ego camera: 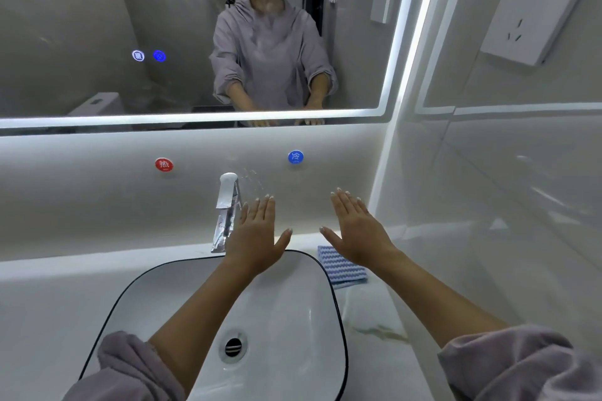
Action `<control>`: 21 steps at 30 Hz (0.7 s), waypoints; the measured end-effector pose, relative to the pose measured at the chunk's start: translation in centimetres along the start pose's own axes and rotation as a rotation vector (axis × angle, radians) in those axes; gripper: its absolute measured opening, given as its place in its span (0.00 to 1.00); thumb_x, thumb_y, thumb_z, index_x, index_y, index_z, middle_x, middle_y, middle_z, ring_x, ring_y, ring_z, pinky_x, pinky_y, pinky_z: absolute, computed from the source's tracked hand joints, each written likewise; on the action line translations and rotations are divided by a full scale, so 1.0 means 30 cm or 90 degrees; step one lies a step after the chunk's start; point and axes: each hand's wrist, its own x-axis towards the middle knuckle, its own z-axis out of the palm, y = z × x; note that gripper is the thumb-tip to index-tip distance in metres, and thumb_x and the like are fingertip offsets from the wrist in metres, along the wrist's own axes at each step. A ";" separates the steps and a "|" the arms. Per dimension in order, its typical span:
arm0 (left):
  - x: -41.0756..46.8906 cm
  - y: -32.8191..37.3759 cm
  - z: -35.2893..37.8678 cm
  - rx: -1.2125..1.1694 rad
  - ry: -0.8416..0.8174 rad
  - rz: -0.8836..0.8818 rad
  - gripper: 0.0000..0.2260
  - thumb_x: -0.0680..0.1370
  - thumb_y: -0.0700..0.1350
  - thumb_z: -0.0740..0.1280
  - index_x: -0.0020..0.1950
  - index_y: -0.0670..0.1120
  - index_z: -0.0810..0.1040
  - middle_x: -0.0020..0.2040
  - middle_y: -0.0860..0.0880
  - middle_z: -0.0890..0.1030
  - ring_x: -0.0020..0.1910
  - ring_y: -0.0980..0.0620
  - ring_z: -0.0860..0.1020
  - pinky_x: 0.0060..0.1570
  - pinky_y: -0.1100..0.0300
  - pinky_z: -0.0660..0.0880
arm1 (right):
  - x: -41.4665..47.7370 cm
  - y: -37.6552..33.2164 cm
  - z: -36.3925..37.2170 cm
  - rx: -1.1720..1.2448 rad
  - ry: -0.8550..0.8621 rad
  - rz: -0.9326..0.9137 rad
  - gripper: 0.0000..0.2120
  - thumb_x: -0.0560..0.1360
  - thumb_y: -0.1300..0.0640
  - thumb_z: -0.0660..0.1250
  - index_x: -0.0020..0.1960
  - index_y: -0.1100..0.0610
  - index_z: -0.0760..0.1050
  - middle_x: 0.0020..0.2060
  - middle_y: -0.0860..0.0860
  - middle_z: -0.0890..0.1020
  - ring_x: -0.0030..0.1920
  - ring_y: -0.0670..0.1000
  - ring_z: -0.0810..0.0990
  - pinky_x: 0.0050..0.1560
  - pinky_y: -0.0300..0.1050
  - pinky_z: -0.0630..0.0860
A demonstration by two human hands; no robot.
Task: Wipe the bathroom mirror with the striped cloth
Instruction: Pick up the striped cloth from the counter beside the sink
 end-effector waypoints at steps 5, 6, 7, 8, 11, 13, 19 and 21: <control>0.047 0.019 0.082 -0.011 -0.042 0.013 0.32 0.80 0.59 0.52 0.77 0.41 0.48 0.78 0.45 0.52 0.77 0.48 0.50 0.75 0.54 0.42 | 0.000 0.073 0.060 0.001 -0.015 0.029 0.36 0.80 0.41 0.54 0.77 0.60 0.44 0.78 0.56 0.49 0.77 0.53 0.47 0.76 0.46 0.45; 0.061 0.024 0.101 -0.012 -0.051 0.016 0.32 0.80 0.59 0.52 0.77 0.42 0.48 0.78 0.45 0.52 0.77 0.48 0.50 0.75 0.54 0.42 | 0.004 0.089 0.076 0.003 -0.021 0.036 0.36 0.80 0.41 0.54 0.77 0.59 0.44 0.78 0.56 0.49 0.77 0.53 0.48 0.75 0.45 0.44; 0.076 0.030 0.120 -0.010 -0.060 0.019 0.32 0.80 0.59 0.51 0.77 0.42 0.48 0.78 0.45 0.52 0.77 0.48 0.50 0.75 0.54 0.42 | 0.009 0.104 0.092 0.008 -0.027 0.044 0.36 0.80 0.41 0.54 0.77 0.59 0.44 0.78 0.56 0.49 0.77 0.53 0.48 0.75 0.45 0.44; 0.091 0.036 0.138 -0.007 -0.067 0.023 0.32 0.80 0.59 0.51 0.77 0.42 0.47 0.78 0.45 0.52 0.77 0.48 0.50 0.75 0.55 0.42 | 0.015 0.119 0.109 0.016 -0.031 0.051 0.36 0.79 0.41 0.54 0.78 0.59 0.44 0.78 0.55 0.49 0.77 0.53 0.48 0.74 0.44 0.43; 0.142 0.050 0.192 -0.009 -0.090 0.030 0.32 0.80 0.59 0.50 0.77 0.41 0.47 0.78 0.44 0.52 0.77 0.48 0.50 0.75 0.54 0.42 | 0.031 0.155 0.162 0.044 -0.043 0.069 0.36 0.79 0.40 0.55 0.78 0.58 0.45 0.78 0.54 0.50 0.77 0.53 0.49 0.74 0.43 0.45; 0.181 0.057 0.230 -0.016 -0.105 0.034 0.32 0.80 0.59 0.51 0.77 0.41 0.47 0.78 0.44 0.52 0.77 0.47 0.51 0.75 0.53 0.43 | 0.042 0.179 0.201 0.061 -0.052 0.086 0.36 0.79 0.40 0.55 0.77 0.58 0.46 0.78 0.54 0.51 0.77 0.52 0.50 0.74 0.43 0.48; 0.283 0.061 0.367 -0.028 -0.148 0.041 0.32 0.80 0.60 0.51 0.77 0.42 0.48 0.78 0.45 0.53 0.77 0.47 0.51 0.75 0.53 0.44 | 0.078 0.256 0.323 0.106 -0.105 0.159 0.36 0.79 0.40 0.56 0.78 0.55 0.46 0.78 0.52 0.51 0.77 0.51 0.50 0.73 0.46 0.55; 0.310 0.056 0.415 -0.034 -0.173 0.033 0.32 0.80 0.60 0.51 0.77 0.42 0.49 0.78 0.45 0.54 0.77 0.47 0.52 0.75 0.53 0.45 | 0.087 0.285 0.363 0.123 -0.125 0.178 0.36 0.79 0.40 0.55 0.78 0.55 0.45 0.78 0.52 0.50 0.77 0.51 0.49 0.74 0.46 0.53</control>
